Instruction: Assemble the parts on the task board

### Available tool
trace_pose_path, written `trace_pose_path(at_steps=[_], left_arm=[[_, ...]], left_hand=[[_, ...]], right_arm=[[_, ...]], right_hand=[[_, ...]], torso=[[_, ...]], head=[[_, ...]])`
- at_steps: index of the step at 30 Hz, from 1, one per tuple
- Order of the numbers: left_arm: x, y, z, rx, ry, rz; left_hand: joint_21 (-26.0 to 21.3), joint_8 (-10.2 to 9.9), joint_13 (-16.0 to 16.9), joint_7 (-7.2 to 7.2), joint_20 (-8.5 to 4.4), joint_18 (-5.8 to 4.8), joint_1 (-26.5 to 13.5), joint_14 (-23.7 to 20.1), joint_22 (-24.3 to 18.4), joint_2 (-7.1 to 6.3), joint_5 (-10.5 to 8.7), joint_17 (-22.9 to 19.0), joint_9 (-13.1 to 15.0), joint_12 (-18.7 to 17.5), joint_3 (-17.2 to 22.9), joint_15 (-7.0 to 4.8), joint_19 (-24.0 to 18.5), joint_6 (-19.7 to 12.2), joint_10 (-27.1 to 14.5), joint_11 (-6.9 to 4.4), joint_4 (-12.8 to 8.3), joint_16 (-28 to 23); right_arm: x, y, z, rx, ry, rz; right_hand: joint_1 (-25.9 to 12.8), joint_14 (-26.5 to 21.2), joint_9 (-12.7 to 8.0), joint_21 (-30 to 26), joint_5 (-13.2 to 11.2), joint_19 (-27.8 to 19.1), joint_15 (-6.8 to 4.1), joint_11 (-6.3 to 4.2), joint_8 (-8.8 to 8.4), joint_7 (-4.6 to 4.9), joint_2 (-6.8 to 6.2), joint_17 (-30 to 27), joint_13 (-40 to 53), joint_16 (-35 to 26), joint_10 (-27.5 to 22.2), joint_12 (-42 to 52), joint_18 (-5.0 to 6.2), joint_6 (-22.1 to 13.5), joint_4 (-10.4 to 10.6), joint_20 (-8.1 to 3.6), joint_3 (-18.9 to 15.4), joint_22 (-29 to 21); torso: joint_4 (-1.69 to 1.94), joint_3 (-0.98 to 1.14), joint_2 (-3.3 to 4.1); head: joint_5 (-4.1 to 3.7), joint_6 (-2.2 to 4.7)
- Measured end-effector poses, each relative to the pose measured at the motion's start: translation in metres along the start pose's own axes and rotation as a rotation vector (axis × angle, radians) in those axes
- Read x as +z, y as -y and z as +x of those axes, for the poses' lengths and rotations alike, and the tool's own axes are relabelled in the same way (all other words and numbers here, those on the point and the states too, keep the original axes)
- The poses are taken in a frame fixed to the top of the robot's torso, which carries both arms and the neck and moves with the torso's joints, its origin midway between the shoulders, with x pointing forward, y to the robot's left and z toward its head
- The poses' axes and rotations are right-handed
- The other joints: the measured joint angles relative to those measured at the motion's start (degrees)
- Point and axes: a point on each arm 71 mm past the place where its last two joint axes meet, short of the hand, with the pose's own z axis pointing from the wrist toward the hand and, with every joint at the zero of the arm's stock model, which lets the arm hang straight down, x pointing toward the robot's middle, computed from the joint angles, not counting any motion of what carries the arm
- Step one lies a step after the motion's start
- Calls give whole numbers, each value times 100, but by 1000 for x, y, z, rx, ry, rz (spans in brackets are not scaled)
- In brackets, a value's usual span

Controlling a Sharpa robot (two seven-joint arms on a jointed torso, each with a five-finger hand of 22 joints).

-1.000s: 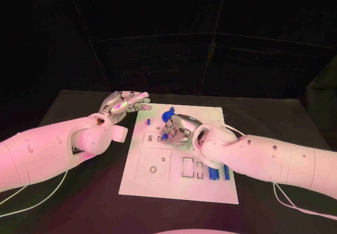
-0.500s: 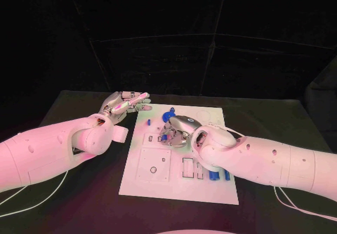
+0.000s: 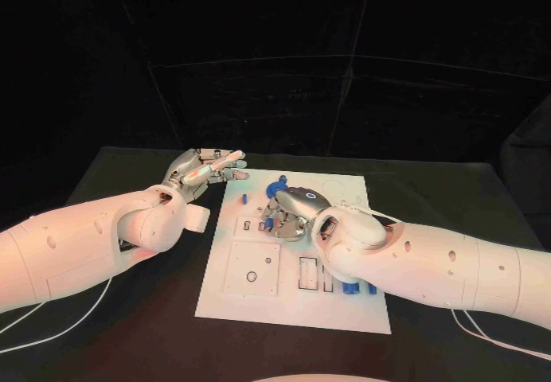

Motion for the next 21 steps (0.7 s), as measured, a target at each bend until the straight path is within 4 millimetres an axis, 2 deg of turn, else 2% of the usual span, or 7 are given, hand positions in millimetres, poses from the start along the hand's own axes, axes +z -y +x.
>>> trace_pose_path(at_steps=[11, 21], left_arm=[[0, 0, 0, 0, 0, -1], [0, 0, 0, 0, -1, -3]], left_hand=[[0, 0, 0, 0, 0, 0, 0, 0, 1, 0, 0, -1, 0, 0, 0, 0, 0, 0, 0, 0, 0, 0], [-4, 0, 0, 0, 0, 0, 0, 0, 1, 0, 0, -1, 0, -5, 0, 0, 0, 0, 0, 0, 0, -21]], right_arm=[[2, -6, 3, -70, -39, 32], [5, -12, 4, -126, -53, 63]], right_hand=[[0, 0, -2, 0, 0, 0, 0, 0, -8, 0, 0, -1, -1, 0, 0, 0, 0, 0, 0, 0, 0, 0], [-1, 0, -1, -1, 0, -1, 0, 0, -10, 0, -1, -1, -1, 0, -1, 0, 0, 0, 1, 0, 0, 0]], torso=[[15, -4, -3], [12, -4, -3]], head=[[-9, -8], [-1, -7]])
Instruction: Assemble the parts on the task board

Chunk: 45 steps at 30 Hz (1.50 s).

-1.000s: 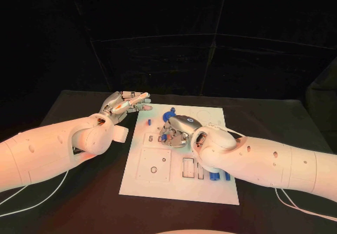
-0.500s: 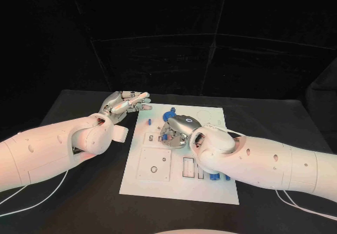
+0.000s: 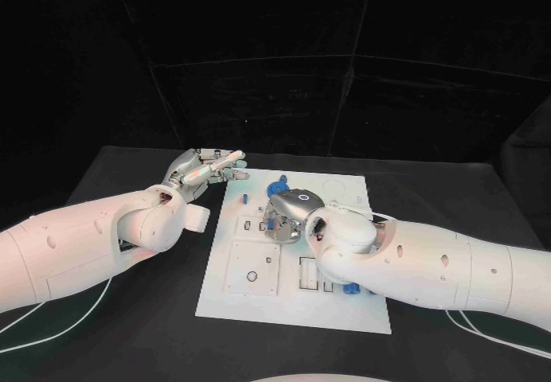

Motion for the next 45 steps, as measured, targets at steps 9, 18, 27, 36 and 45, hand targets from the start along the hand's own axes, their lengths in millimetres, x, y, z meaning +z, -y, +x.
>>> trace_pose_path(at_steps=[9, 18, 27, 36, 45], left_arm=[[0, 0, 0, 0, 0, -1], [0, 0, 0, 0, -1, -2], [0, 0, 0, 0, -1, -3], [0, -1, 0, 0, -1, -5], [0, -1, 0, 0, -1, -6]], left_hand=[[-20, 0, 0, 0, 0, 0, 0, 0, 0, 0, 0, 0, 0, -17, 0, 0, 0, 0, 0, 0, 0, -17], [-20, 0, 0, 0, 0, 0, 0, 0, 1, 0, 0, 4, 0, -17, 0, 0, 0, 0, 0, 0, 0, -17], [-20, 0, 0, 0, 0, 0, 0, 0, -5, 0, 0, 4, 0, -17, -16, 0, 0, 0, 0, 0, -16, -16], [-20, 0, 0, 0, 0, 0, 0, 0, -4, 0, 0, 3, 0, -17, -16, 0, 0, 0, 0, 0, -16, -16], [-20, 0, 0, 0, 0, 0, 0, 0, -4, 0, 0, 3, 0, -17, -16, 0, 0, 0, 0, 0, -16, -16]], right_arm=[[1, -2, 0, -28, 2, 15], [1, -1, -1, -35, 2, 22], [2, 1, -2, -34, 3, 21], [2, 1, -1, -31, 2, 20], [1, 3, -1, -15, 22, 19]], right_hand=[[-1, 0, -1, 0, -3, 0, 0, 0, -7, 0, -1, 0, 0, 0, 0, 21, 0, -1, 1, 0, -1, 0], [-69, 0, -18, 0, 20, 0, 0, 2, -20, 42, -69, -1, -45, 18, -2, -17, 0, -65, 1, 0, -1, 0], [-183, 0, -27, 0, 29, 20, 0, 63, -49, 70, -183, -1, -201, 24, -106, -196, 0, -239, 65, 20, -67, 0], [-227, 21, -27, -1, -25, 20, 21, 74, -49, 80, -319, -1, -475, 23, -302, -506, 0, -416, 140, 20, -207, 0], [-144, 1, -30, -1, -80, 15, 83, 106, -49, 151, -479, 4, -524, 23, -326, -481, 0, -811, 483, 65, -669, 0]], torso=[[-11, 7, 5], [-19, 11, 9], [-22, 14, 13], [-26, 14, 13], [-27, 13, 13]], head=[[8, 12], [9, 14], [2, 13], [-2, 13], [-10, 20]])
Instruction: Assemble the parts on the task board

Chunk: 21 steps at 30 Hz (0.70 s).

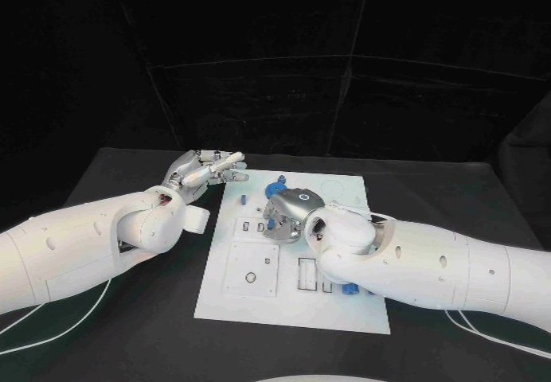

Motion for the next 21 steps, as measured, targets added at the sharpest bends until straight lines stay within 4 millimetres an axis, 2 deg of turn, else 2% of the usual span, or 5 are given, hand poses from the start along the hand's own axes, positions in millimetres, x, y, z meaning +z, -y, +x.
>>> trace_pose_path(at_steps=[2, 9, 12, 17, 21], left_arm=[[0, 0, 0, 0, 0, 0], [0, 0, -1, 1, 3, -2], [0, 0, -3, 3, 6, -2], [3, -2, -5, 16, 12, -4], [4, -3, -6, 54, -3, -13]], left_hand=[[0, 0, 0, 0, 0, 0, 0, 0, 0, 0, 0, 0, 0, 0, 0, 0, 0, 0, 0, 0, 0, 0], [0, 0, 0, -14, 21, 0, 26, 40, 1, 26, 0, 32, 0, 0, -8, -13, 21, 14, 0, 0, -40, 0], [1, 0, 5, -42, -22, 1, 61, 200, 8, 61, 0, 81, 5, 0, -14, -51, 128, 86, 115, -33, -81, 46], [197, 0, 64, -137, -150, 0, 87, 659, 83, 127, 0, 247, 12, 105, 13, -201, 474, 187, 433, -141, -137, 302], [558, 103, 178, -300, -415, -2, 121, 1477, 241, 181, 0, 586, 58, 314, 24, -469, 1107, 407, 891, -352, -167, 855]], right_arm=[[-1, 1, -1, 13, 21, -5], [-10, 4, -9, 74, 104, -57], [-17, 5, -14, 110, 134, -106], [-33, 17, -29, 186, 175, -183], [-43, 38, -50, 247, 197, -190]], right_hand=[[87, 0, 3, 0, 85, 16, 0, 48, 0, 6, -76, 0, 181, 43, 98, 244, 0, -38, 166, 32, -252, 0], [374, 20, 9, 41, 226, 25, 20, 60, 0, 3, -81, -1, 624, 146, 332, 832, 0, -40, 753, 41, -867, 0], [463, 7, 9, 41, 247, 25, 33, 77, 0, 3, -40, -1, 878, 167, 451, 1142, 0, -41, 972, 40, -1119, 0], [598, 0, 14, 41, 337, 25, 40, 77, 0, 23, 43, -1, 793, 177, 399, 1061, 0, -60, 1064, 40, -1211, 0], [669, 0, 29, 41, 363, 25, 40, 58, 44, 1, 114, -1, 689, 155, 344, 958, 0, 17, 1076, 40, -1223, 0]], torso=[[-2, 1, 1], [-7, 8, -1], [-8, 8, -5], [-12, 12, -48], [-24, 30, -99]], head=[[0, 3], [2, 26], [3, 52], [19, 76], [34, 74]])
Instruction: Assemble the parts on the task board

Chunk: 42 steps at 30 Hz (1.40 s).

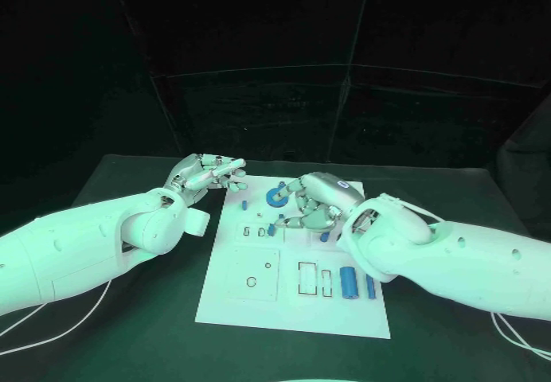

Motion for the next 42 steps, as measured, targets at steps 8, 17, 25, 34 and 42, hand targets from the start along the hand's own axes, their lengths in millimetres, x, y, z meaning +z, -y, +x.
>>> trace_pose_path(at_steps=[8, 17, 25, 34, 42], left_arm=[[5, 1, 8, 226, -144, -150], [19, 4, 30, 606, -321, -420], [37, 3, 49, 900, -392, -577], [53, -6, 62, 1087, -416, -663], [61, -16, 74, 1162, -441, -702]], left_hand=[[1268, 526, 1036, -350, -537, 0, -474, 181, 688, 185, 25, 4887, 367, 1268, -157, -393, 1316, 337, 701, -433, 262, 5443], [3130, 1626, 3853, -498, -650, -178, -1005, 178, 2667, 169, 16, 5550, 1133, 4314, -550, -498, 1542, -122, 260, -530, 856, 6898], [4405, 2238, 5177, -562, -716, -264, -1135, 180, 4188, 108, -27, 5549, 1563, 5625, -967, -556, 1640, -408, 319, -589, 1302, 7221], [4753, 2495, 5449, -580, -700, -345, -1042, 180, 4589, 61, -27, 5549, 1741, 5878, -1141, -555, 1561, -510, 318, -590, 1476, 7266], [4923, 2587, 5547, -590, -699, -348, -1019, 180, 4805, 39, -27, 5548, 1816, 5939, -1212, -555, 1561, -561, 318, -590, 1546, 7266]], right_arm=[[-23, 53, -54, 200, 20, 137], [-44, 88, -77, 299, 34, 244], [-46, 102, -84, 308, 45, 288], [-44, 110, -85, 309, 55, 329], [-40, 110, -82, 313, 53, 345]], right_hand=[[260, 0, 38, 0, 0, 0, 0, -43, 145, -68, 260, 0, 22, 0, 2, 0, 0, 246, -122, 0, 122, 0], [286, 0, 37, -45, 0, -21, 0, -42, 173, -74, 295, -1, 26, -66, 2, 0, 0, 279, -161, -22, 114, 0], [252, 22, 27, -151, 294, -117, -23, -65, 173, -74, 329, -1, -17, -156, -21, -19, 0, 279, -209, -37, 66, 0], [194, 22, 12, -213, 613, -185, -22, -73, 205, -74, 323, -2, -82, -210, -29, -63, 0, 279, -205, -42, 0, 0], [194, 22, 11, -242, 636, -185, -22, -94, 205, -74, 323, -2, -91, -210, -50, -63, 0, 279, -191, -42, -15, 0]], torso=[[-42, 57, -177], [-86, 122, -350], [-112, 158, -435], [-127, 171, -465], [-131, 163, -465]], head=[[47, -51], [113, -113], [168, -174], [220, -200], [238, -218]])
